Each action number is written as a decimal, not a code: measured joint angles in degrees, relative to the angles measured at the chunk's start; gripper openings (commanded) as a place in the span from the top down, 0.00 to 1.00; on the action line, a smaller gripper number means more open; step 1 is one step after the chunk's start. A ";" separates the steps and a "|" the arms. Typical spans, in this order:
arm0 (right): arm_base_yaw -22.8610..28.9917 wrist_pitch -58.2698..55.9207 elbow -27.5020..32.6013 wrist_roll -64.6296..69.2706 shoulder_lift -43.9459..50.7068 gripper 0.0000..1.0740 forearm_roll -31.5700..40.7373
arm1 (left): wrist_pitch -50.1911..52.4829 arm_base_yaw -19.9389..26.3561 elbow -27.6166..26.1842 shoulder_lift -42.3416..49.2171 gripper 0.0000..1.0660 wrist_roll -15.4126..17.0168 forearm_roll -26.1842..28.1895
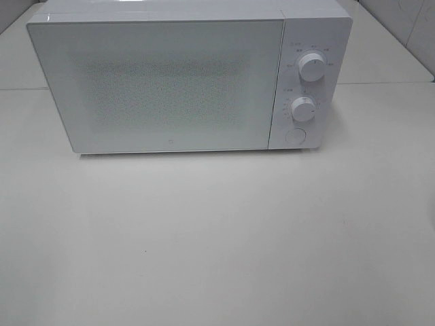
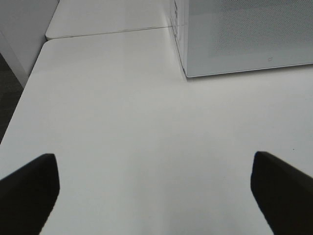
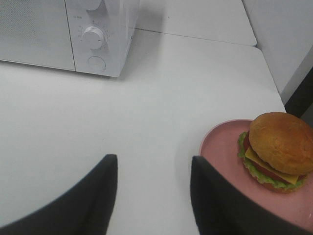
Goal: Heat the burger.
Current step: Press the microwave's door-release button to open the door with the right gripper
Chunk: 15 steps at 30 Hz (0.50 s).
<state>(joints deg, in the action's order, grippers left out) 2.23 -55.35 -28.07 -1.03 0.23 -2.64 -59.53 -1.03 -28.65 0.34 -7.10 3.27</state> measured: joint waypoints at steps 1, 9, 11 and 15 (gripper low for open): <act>0.00 0.00 0.00 0.00 0.00 0.54 0.00 | 0.00 0.00 0.00 0.00 0.06 0.00 0.00; 0.00 0.00 0.00 0.00 0.00 0.54 0.00 | 0.00 0.00 0.00 0.00 0.06 0.00 0.00; 0.00 0.00 0.00 0.00 0.00 0.54 -0.06 | 0.00 0.00 0.00 0.00 0.06 0.00 0.00; 0.00 0.00 0.00 0.34 0.00 0.54 -0.17 | 0.00 0.00 0.00 0.00 0.06 0.00 0.00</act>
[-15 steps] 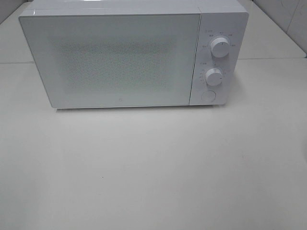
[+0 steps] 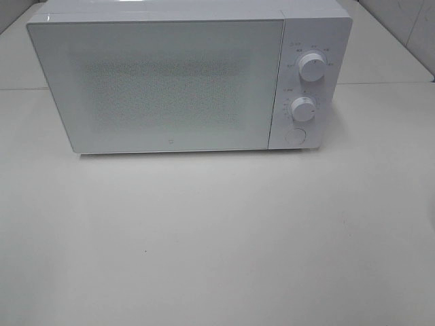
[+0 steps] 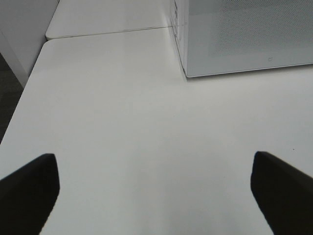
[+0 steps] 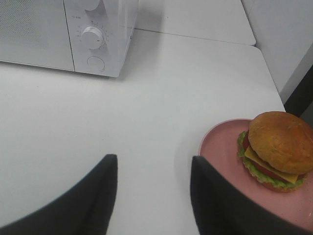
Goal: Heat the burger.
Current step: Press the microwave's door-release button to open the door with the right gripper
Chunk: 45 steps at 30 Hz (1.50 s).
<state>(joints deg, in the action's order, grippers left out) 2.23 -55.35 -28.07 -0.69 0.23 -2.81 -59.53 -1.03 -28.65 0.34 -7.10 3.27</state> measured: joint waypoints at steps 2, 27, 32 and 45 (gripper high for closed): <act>0.00 0.00 0.00 0.00 0.00 0.54 0.00 | 0.00 0.00 0.00 0.00 0.06 0.00 0.00; 0.00 63.60 11.80 -3.55 -25.67 0.64 -1.49 | 0.00 0.00 0.00 0.00 0.06 0.00 0.00; 0.00 73.11 15.30 -3.50 -31.46 0.64 -1.49 | 0.00 0.00 0.00 0.00 0.06 0.00 0.00; 0.00 86.75 16.21 -1.78 -47.61 0.67 -6.07 | 0.00 0.00 0.00 0.00 0.06 0.00 0.00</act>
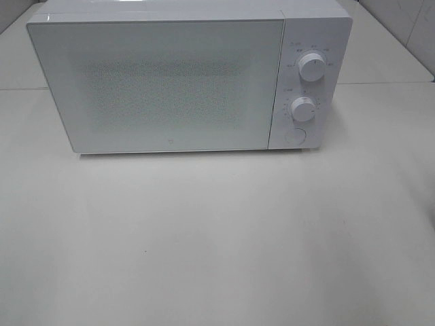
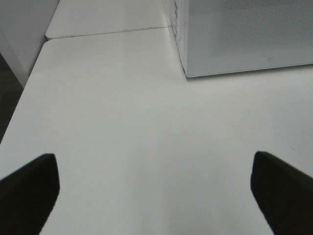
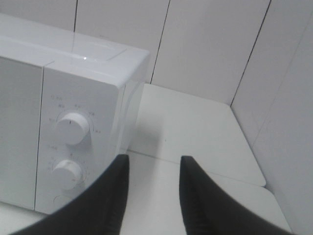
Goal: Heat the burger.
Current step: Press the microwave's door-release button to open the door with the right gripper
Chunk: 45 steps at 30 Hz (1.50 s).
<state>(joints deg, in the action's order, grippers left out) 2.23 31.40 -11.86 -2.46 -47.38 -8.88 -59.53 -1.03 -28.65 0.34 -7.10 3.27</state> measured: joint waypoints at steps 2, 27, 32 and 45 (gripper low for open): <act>0.00 2.41 0.06 0.00 -5.84 0.72 -0.63 | 0.00 0.00 0.00 0.00 0.06 0.00 0.00; 0.00 24.52 -0.06 44.06 -37.70 1.00 -1.66 | 0.00 0.00 0.00 0.00 0.06 0.00 0.00; 0.57 29.79 0.00 61.08 -43.77 1.00 -2.52 | 0.00 0.00 0.00 0.00 0.06 0.00 0.00; 19.88 34.78 -3.21 77.75 -58.33 1.00 23.26 | 0.00 0.00 0.00 0.00 0.06 0.00 0.00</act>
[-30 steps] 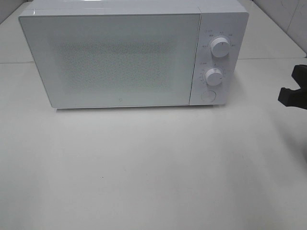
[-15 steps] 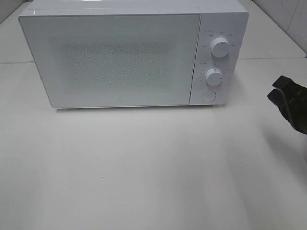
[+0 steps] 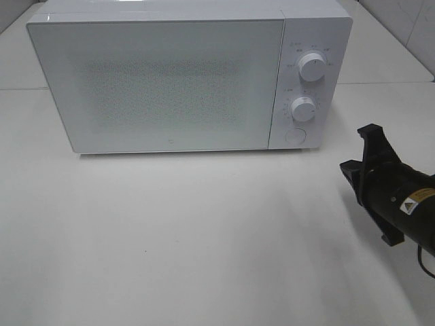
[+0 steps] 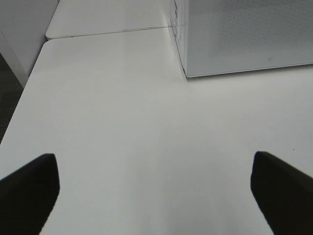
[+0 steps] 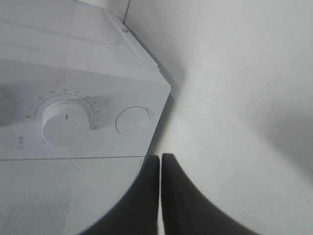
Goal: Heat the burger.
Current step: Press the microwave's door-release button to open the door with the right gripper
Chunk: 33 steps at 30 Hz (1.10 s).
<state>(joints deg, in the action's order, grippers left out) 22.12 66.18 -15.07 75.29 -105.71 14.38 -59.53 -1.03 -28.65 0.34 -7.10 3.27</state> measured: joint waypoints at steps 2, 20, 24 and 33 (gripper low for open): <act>1.32 0.17 -3.44 3.04 -3.04 1.00 0.80 | 0.00 0.00 0.00 0.00 0.06 0.00 0.00; 3.44 -3.55 -19.02 7.91 -12.43 1.00 1.83 | 0.00 0.00 0.00 0.00 0.06 0.00 0.00; 3.44 -5.04 -21.83 9.63 -14.73 1.00 2.23 | 0.00 0.00 0.00 0.00 0.06 0.00 0.00; 3.44 -6.36 -24.69 9.63 -16.90 1.00 3.55 | 0.00 0.00 0.00 0.00 0.06 0.00 0.00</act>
<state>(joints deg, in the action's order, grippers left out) 25.55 59.82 -39.76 84.91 -122.61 17.93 -59.53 -1.03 -28.65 0.34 -7.10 3.27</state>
